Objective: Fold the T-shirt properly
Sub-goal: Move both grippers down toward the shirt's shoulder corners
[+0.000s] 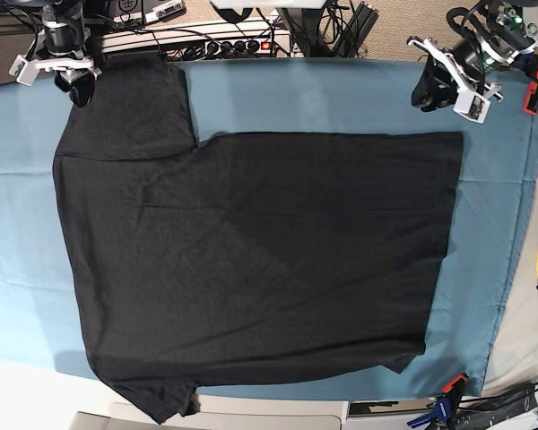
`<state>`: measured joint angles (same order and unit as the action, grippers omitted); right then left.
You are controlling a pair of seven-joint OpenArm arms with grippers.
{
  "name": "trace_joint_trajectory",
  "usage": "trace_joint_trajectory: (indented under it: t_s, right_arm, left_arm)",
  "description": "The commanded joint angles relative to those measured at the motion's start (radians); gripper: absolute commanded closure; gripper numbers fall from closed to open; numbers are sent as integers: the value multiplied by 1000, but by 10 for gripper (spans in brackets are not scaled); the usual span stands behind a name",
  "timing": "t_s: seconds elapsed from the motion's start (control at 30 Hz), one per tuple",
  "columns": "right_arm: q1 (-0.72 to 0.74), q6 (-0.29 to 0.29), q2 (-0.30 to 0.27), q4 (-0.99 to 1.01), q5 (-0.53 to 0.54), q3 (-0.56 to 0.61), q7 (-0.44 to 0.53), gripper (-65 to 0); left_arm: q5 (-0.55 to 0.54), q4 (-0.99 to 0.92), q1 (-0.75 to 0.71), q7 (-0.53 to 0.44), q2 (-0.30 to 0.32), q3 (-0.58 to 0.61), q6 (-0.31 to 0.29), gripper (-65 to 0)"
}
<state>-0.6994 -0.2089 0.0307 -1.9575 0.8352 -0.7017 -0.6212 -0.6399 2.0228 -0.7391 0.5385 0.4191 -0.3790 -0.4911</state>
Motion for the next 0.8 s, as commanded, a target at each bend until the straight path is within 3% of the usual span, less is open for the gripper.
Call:
trace_joint_trajectory:
  t_s: [0.0,0.23,0.43,0.7,0.77]
  right_arm:
    - [2,-7,-11,8,7,-7,22,-323]
    - [101,-11,-78,169,8,-7,22,-323]
    - [137,-31,-131,182,74,-6,4,-323]
    - [137,-26,-298,238,143,-6,-15,-322]
    - [143,2,-340,285,179,-6,-15,-322]
  left_arm:
    - [-11,16,-6,-22,13,-4,-8,-111]
    - [-11,16,-6,-22,13,-4,-8,-111]
    - [-11,16,-6,-22,13,-4,-7,-111]
    - [-11,16,6,-22,13,-4,-7,-111]
    - [-11,16,5,-22,13,-4,-7,-111]
